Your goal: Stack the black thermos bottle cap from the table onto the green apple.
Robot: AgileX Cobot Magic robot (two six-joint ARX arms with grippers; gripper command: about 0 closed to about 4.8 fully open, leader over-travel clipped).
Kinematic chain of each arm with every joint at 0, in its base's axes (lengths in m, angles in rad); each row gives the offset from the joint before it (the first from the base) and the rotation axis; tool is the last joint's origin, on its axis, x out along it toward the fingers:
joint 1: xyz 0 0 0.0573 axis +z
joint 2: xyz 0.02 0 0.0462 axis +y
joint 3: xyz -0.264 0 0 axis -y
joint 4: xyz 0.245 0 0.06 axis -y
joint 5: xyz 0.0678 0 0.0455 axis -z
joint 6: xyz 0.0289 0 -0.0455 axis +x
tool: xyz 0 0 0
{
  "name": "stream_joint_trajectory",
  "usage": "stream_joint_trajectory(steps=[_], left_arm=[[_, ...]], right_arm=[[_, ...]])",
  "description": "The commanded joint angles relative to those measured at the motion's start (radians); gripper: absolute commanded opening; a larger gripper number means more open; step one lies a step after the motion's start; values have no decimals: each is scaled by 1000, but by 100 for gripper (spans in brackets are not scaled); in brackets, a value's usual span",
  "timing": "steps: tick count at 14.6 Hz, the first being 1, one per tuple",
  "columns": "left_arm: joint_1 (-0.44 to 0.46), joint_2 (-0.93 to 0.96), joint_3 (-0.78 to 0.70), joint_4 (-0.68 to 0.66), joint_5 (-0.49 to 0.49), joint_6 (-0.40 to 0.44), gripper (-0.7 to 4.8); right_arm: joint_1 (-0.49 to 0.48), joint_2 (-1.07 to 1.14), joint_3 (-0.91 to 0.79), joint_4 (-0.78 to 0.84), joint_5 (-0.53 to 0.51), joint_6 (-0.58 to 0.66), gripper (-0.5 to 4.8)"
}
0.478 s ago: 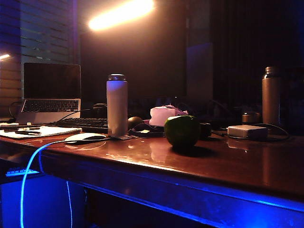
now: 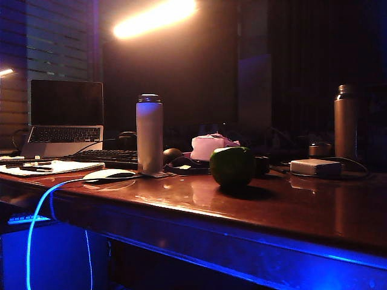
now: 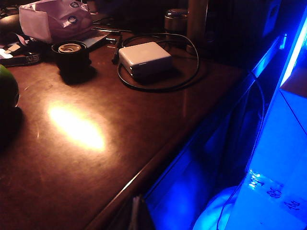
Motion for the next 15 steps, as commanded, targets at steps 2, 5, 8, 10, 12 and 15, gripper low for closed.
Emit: stream_joint_trajectory(steps=[2, 5, 8, 10, 12, 15], left_arm=[[0, 8, 151, 16, 4, -121, -3], [0, 217, 433, 141, 6, -138, -3], [-1, 613, 823, 35, 252, -58, -3], [-2, 859, 1110, -171, 497, 25, -3], [-52, 1037, 1343, -396, 599, 161, -3], [-184, 1177, 1513, -653, 594, 289, -3]], right_arm=[[0, -1, 2, 163, 5, 157, -5], [0, 12, 94, 181, 2, 289, -5], [-1, 161, 244, 188, 4, 269, -5], [0, 347, 373, 209, -34, 150, -5], [0, 563, 521, 230, -83, 25, -5], [0, 895, 774, 195, -107, -5, -5]])
